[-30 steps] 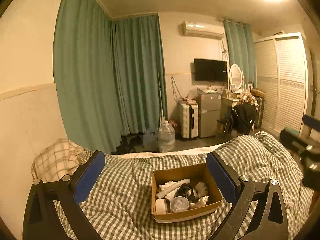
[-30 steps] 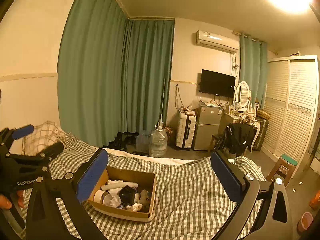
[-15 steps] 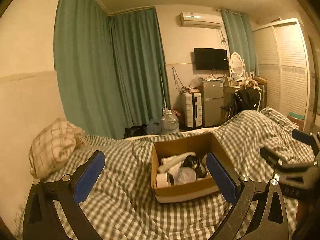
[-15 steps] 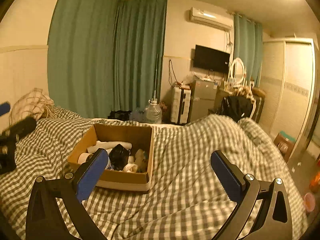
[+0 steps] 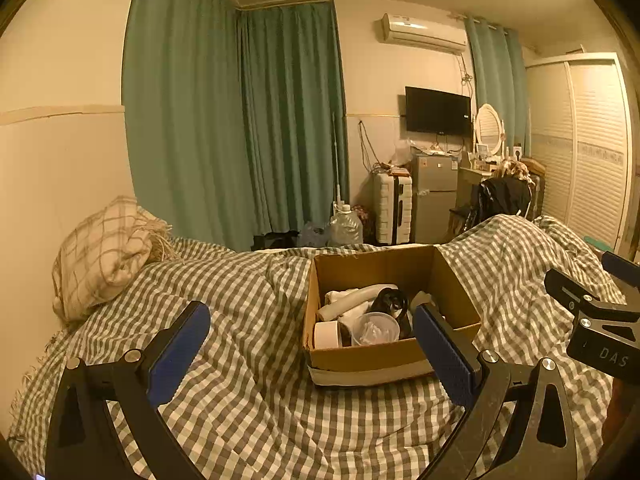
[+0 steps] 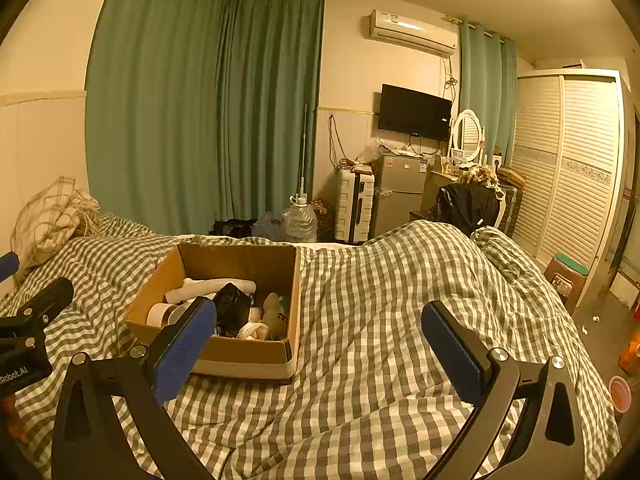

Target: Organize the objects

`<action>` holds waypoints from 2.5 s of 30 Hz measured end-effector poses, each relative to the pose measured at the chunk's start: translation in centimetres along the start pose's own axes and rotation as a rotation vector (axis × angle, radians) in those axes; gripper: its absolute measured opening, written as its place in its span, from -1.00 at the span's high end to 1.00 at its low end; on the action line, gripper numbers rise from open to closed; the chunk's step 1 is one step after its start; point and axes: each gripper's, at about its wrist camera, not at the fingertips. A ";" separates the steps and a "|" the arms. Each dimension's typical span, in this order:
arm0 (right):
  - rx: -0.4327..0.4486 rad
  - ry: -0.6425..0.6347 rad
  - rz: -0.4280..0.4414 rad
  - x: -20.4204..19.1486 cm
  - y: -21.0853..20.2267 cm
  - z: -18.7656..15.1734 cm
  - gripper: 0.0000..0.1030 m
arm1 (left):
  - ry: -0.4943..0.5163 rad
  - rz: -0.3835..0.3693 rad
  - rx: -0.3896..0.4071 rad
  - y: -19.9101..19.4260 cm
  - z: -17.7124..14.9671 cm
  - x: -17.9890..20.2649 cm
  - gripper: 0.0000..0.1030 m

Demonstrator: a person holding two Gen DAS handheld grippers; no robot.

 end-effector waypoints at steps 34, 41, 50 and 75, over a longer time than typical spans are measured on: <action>-0.017 -0.018 0.005 -0.8 0.3 -0.5 -0.99 | -0.036 -0.009 -0.016 0.5 -0.4 -0.5 -1.00; -0.018 -0.021 0.006 -0.9 0.2 -0.6 -0.99 | -0.032 -0.011 -0.018 0.4 -0.4 -0.3 -1.00; -0.021 -0.026 0.008 -0.9 0.2 -0.6 -0.99 | -0.032 -0.011 -0.018 0.5 -0.4 -0.4 -1.00; -0.031 -0.035 0.003 -0.9 0.4 -1.0 -0.99 | -0.055 -0.005 -0.045 0.7 -0.6 -0.5 -1.00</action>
Point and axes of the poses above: each gripper's, at about its wrist camera, not at the fingertips, and y roughly the way its jaws point, x to its right, z to its top, and after that the axes turned 6 degrees about -z, right-handed
